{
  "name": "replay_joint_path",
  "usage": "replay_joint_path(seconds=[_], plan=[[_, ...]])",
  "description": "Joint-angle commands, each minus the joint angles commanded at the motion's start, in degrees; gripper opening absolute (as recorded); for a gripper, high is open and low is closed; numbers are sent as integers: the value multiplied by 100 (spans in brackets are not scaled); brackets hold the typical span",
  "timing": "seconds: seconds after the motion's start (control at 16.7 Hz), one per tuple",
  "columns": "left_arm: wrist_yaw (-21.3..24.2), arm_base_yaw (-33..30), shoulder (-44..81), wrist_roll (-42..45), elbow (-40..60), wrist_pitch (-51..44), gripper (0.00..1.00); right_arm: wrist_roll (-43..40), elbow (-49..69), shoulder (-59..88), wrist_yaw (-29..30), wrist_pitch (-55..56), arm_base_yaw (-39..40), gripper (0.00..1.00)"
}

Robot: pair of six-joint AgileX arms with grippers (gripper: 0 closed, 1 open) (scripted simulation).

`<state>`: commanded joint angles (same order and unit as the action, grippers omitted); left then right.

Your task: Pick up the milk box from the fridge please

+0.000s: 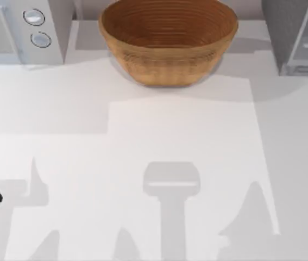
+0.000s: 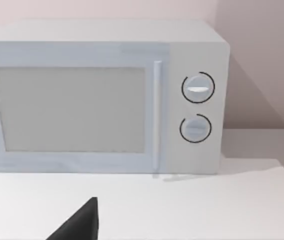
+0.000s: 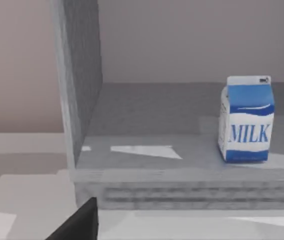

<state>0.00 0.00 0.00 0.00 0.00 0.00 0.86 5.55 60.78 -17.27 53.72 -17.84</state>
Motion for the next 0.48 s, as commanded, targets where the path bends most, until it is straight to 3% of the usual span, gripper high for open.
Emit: replay_joint_path(seconds=[0.48], plan=[[0, 0, 0, 0, 0, 0, 100, 22, 360, 3419, -983, 3098, -1026, 100]])
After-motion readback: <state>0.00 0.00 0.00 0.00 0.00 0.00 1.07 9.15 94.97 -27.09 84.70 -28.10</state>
